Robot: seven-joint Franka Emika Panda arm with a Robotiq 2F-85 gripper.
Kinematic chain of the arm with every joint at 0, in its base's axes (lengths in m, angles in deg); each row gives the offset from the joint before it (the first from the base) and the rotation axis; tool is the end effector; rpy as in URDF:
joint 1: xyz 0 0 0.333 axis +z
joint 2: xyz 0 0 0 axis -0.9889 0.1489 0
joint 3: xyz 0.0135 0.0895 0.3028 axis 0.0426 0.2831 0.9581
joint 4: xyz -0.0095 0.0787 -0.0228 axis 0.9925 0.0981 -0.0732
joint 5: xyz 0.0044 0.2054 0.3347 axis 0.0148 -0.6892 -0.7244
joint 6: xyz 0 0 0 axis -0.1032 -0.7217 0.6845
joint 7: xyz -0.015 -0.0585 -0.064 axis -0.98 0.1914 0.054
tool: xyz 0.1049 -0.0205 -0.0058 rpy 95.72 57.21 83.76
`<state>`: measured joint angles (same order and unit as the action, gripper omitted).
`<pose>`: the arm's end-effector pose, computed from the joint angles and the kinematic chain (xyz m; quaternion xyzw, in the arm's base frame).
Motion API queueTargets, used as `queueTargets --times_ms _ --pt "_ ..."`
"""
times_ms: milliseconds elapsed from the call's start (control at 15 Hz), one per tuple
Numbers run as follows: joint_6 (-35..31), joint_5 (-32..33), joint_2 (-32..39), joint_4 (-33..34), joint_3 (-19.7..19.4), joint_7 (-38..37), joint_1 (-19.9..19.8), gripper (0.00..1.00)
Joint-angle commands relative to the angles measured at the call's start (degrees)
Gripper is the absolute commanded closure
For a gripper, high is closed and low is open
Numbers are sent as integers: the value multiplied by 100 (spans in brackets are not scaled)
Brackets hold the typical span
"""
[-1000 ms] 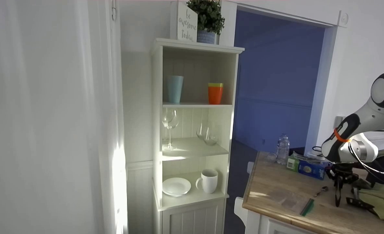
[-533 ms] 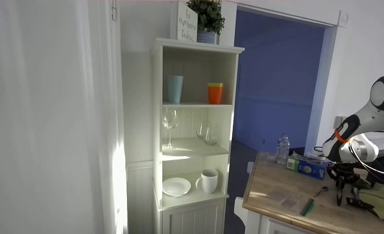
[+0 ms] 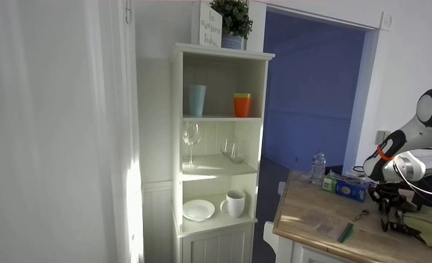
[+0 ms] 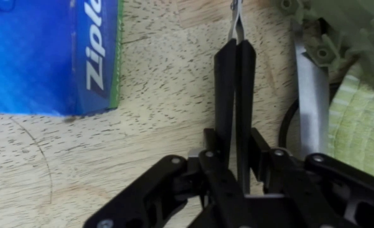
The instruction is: Pick up the black spatula and put it on the right side of the kitchen counter, pick up the tongs and turn them ninety degrees anticlockwise, put the tongs on the kitchen counter next to the spatula
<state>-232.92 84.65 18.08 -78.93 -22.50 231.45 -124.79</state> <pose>0.4255 -0.5090 0.2172 0.5491 0.8252 -0.0957 0.0913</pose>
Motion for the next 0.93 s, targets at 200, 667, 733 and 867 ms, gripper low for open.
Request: queueTargets --times_ms 200,667,733,867 --pt "159 256 155 318 199 142 -236 56" --pt "183 333 135 354 333 142 -343 46" --pt "181 343 134 358 339 142 -348 41" --pt "182 365 140 377 366 142 -374 35"
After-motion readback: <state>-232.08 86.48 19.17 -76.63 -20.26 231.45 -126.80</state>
